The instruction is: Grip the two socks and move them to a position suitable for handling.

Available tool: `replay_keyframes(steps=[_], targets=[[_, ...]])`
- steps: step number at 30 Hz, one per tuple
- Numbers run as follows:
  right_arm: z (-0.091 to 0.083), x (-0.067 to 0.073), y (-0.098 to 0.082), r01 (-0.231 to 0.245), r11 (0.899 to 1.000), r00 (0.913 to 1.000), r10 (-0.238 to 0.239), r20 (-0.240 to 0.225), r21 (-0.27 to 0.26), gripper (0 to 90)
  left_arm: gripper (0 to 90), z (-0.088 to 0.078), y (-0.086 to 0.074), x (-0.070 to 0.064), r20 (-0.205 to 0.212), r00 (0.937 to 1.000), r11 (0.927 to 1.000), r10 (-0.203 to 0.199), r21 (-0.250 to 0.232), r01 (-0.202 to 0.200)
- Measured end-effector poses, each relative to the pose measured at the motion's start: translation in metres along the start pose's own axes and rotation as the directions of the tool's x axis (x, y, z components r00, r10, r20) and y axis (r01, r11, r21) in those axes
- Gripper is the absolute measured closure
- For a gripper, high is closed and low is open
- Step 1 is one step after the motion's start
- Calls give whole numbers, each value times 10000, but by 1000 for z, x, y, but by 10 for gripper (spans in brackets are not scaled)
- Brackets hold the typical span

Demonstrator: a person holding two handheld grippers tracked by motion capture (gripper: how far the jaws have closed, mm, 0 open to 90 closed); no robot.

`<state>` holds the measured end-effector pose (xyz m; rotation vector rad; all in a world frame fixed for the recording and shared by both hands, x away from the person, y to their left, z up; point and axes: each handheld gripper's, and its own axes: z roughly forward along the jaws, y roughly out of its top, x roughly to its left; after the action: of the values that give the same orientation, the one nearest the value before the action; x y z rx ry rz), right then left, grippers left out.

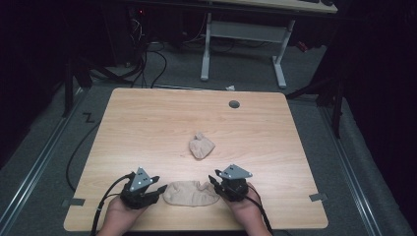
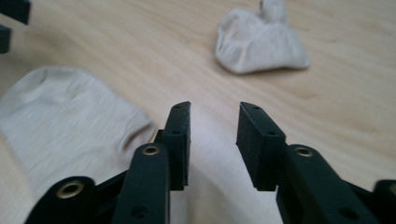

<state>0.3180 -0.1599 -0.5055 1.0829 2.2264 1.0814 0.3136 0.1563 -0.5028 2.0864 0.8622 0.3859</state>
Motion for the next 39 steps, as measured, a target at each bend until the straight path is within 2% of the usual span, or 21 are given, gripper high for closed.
replay_keyframes(steps=[6,8,12,18,23,25,26,27,29,35,39], targets=[[29,-5,28,160,9998,9993,-163,327,106,576,504,-1,-3,16,-452,9986,9996,-276,-18,276],[44,-7,37,136,9997,9996,-141,234,217,550,494,-2,-3,19,-478,9983,9994,-341,-40,340],[67,-8,49,179,9985,9992,-196,334,517,552,491,-3,-4,26,-555,9973,9988,-475,-161,467],[95,-9,60,275,9935,9986,-322,411,1102,559,488,-3,-3,29,-584,9968,9983,-541,-250,527],[110,-16,59,165,9868,9982,-256,542,1614,591,486,-3,-3,28,-573,9972,9986,-478,-251,465],[111,-16,58,235,9867,9973,-344,654,1607,660,485,-3,-3,28,-553,9973,9986,-482,-238,469],[110,-17,58,200,9862,9974,-312,652,1646,739,484,-3,-3,28,-558,9972,9986,-488,-242,475],[109,-17,58,116,9855,9980,-220,597,1691,778,484,-3,-3,28,-545,9973,9986,-492,-229,480],[107,-16,58,124,9841,9987,-210,468,1772,816,484,-2,-3,28,-551,9973,9987,-479,-218,467],[92,-3,48,367,9867,9993,-366,-33,1586,827,485,0,-2,25,-562,9975,9989,-425,-239,412],[76,6,42,489,9912,9980,-437,-452,1231,826,487,3,-1,23,-502,9982,9993,-340,-195,331]])
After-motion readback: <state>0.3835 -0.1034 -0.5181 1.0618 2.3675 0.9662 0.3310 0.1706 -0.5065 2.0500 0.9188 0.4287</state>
